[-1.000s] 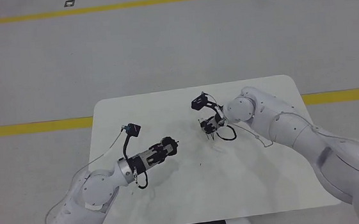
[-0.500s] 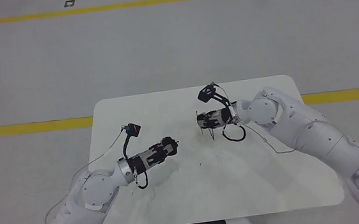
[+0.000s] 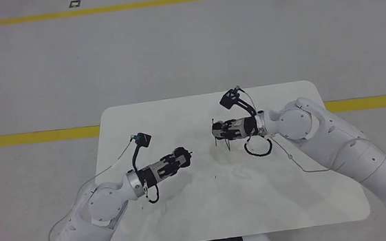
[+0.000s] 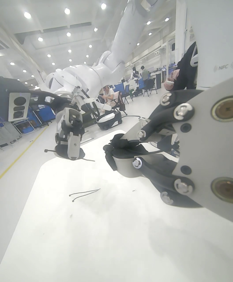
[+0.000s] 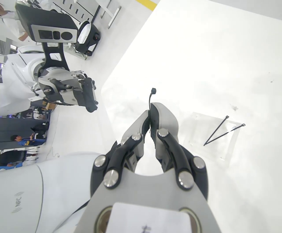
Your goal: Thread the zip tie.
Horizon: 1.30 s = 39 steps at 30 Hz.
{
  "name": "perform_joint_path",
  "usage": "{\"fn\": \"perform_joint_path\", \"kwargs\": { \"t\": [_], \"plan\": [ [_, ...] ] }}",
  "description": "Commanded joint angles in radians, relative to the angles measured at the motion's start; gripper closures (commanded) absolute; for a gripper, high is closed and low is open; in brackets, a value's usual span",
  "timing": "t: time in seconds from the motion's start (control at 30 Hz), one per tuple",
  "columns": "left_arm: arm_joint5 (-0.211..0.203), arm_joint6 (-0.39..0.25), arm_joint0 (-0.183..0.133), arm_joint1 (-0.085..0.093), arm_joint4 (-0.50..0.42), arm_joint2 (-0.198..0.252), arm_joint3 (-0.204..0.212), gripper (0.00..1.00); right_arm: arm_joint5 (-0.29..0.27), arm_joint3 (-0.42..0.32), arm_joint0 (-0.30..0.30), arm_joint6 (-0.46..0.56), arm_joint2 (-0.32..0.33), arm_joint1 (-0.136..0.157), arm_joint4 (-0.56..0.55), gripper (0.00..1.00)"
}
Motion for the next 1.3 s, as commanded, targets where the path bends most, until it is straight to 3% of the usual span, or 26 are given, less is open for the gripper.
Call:
{"fn": "perform_joint_path", "kwargs": {
  "t": [0.0, 0.1, 0.23, 0.37, 0.6, 0.7, 1.1, 1.27],
  "plan": [
    [0.000, 0.000, 0.000, 0.000, 0.000, 0.000, 0.000, 1.00, 0.000, 0.000, 0.000, 0.000, 0.000, 0.000, 0.000, 1.00],
    [0.000, 0.000, 0.000, 0.000, 0.000, 0.000, 0.000, 1.00, 0.000, -0.022, -0.012, -0.044, 0.007, -0.002, -0.018, 1.00],
    [0.000, 0.000, 0.000, 0.000, 0.000, 0.000, 0.000, 1.00, 0.000, -0.101, -0.079, -0.242, 0.043, 0.003, -0.091, 1.00],
    [0.000, 0.000, 0.000, 0.000, 0.000, 0.000, 0.000, 1.00, 0.000, -0.166, -0.143, -0.373, 0.062, 0.011, -0.166, 1.00],
    [0.000, 0.000, 0.000, 0.000, 0.000, 0.000, 0.000, 1.00, 0.000, -0.206, -0.216, -0.544, 0.086, 0.017, -0.267, 1.00],
    [0.000, 0.000, 0.000, 0.000, 0.000, 0.000, 0.000, 1.00, 0.000, -0.215, -0.237, -0.584, 0.090, 0.018, -0.302, 1.00],
    [0.000, 0.000, 0.000, 0.000, 0.000, 0.000, 0.000, 1.00, 0.000, -0.215, -0.237, -0.584, 0.090, 0.018, -0.302, 1.00],
    [0.000, 0.000, 0.000, 0.000, 0.000, 0.000, 0.000, 1.00, 0.016, -0.254, -0.322, -0.793, 0.121, 0.013, -0.372, 1.00]
  ]
}}
